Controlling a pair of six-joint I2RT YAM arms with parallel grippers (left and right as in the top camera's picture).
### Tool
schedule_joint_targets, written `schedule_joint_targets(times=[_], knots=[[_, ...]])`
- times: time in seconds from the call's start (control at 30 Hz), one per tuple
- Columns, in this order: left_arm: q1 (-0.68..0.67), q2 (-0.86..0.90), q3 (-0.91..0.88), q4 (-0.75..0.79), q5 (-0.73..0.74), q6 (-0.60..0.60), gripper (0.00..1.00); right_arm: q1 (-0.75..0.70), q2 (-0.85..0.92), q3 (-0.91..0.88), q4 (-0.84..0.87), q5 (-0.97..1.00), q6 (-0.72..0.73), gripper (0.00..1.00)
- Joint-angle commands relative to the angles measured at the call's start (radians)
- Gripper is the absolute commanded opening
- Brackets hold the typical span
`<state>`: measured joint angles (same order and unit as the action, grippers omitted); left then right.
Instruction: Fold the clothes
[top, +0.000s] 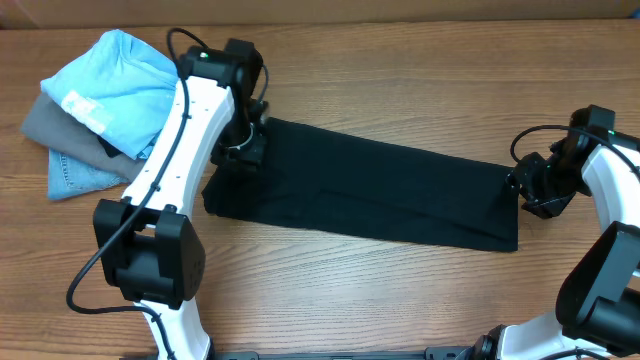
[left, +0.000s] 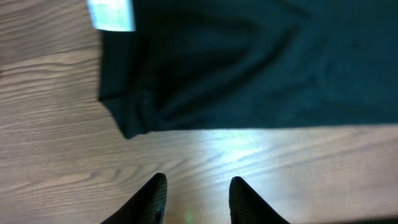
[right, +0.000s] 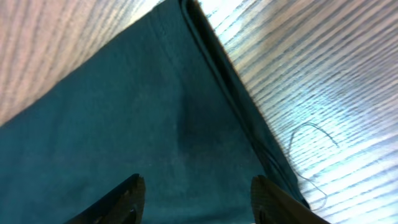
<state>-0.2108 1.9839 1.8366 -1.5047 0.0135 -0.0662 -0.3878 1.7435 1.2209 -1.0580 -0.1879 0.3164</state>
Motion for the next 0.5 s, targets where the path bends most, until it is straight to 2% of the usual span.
schedule_joint_targets(times=[0.0, 0.13, 0.3, 0.47], knots=[[0.067, -0.022, -0.017, 0.015, -0.013, -0.080, 0.40, -0.031, -0.032, -0.005, 0.006, -0.053, -0.008, 0.58], [0.114, -0.021, -0.053, 0.019, 0.071, -0.068, 0.49, -0.048, -0.032, -0.005, 0.002, -0.055, -0.010, 0.58], [0.115, -0.021, -0.162, 0.043, 0.091, -0.068, 0.55, -0.047, -0.032, -0.005, 0.007, -0.062, -0.010, 0.58], [0.112, -0.021, -0.290, 0.130, 0.101, -0.068, 0.54, -0.047, -0.032, -0.005, 0.007, -0.062, -0.010, 0.58]])
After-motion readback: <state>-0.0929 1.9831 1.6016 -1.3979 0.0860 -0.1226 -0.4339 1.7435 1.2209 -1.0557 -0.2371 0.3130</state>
